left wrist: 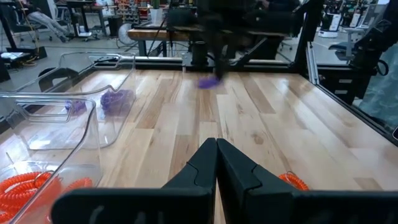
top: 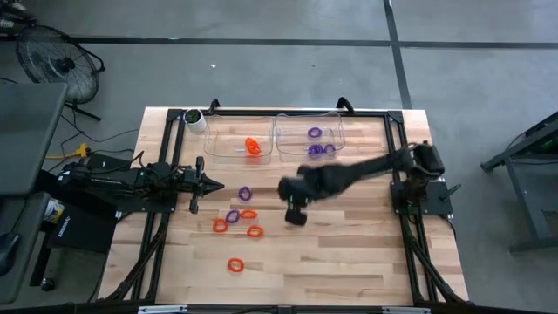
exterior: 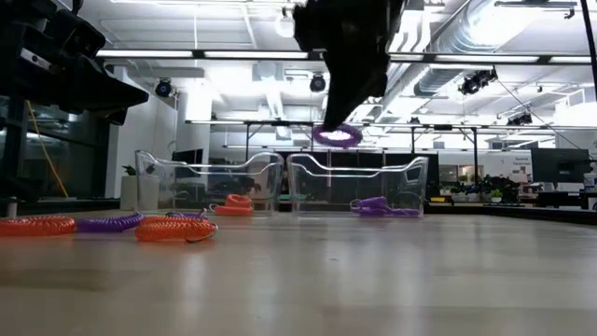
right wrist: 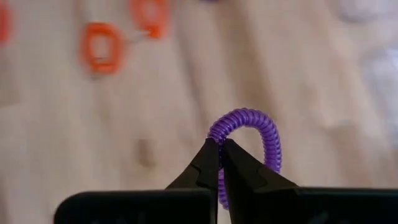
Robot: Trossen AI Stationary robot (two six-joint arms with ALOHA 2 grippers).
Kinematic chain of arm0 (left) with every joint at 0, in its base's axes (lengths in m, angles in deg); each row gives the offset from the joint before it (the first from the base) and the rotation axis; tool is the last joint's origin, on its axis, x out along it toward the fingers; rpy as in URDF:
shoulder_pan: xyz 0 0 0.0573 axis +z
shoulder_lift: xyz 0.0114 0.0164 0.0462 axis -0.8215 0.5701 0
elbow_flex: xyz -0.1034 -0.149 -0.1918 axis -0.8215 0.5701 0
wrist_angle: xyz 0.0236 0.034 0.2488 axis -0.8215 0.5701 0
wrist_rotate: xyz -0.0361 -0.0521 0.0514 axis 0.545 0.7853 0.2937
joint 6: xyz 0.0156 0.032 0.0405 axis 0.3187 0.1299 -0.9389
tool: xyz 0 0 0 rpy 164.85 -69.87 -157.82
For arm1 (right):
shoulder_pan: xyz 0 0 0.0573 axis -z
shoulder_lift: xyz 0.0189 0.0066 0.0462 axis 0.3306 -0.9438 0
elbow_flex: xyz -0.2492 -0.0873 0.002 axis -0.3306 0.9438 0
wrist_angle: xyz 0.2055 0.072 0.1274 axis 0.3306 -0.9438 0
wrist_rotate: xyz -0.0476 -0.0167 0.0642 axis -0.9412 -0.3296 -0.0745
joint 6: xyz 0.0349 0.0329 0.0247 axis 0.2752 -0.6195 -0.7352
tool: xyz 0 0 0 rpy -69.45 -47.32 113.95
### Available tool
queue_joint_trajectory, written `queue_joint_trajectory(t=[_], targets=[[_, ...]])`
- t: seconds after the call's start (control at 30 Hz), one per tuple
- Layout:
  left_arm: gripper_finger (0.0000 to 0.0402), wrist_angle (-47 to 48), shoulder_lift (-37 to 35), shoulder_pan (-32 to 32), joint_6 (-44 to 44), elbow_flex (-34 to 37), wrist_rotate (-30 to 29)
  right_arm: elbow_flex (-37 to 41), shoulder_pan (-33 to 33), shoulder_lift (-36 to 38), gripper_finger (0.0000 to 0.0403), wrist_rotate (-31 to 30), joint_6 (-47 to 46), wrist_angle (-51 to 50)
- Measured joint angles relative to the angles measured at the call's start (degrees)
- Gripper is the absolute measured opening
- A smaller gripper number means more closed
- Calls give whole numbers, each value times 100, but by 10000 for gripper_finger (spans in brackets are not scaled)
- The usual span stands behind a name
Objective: Sort spring keychains
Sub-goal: Put the bottom violet spring keychain into the right bin
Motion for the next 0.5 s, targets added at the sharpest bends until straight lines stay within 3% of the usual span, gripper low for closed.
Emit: queue_joint_trajectory(t=[0.27,0.5], targets=[[3,0,0,2,0,0,-2,-4,1731,682,0,107,216,-467],[3,0,0,0,2,0,-1,-4,3072,750,0,564,-36,-444]])
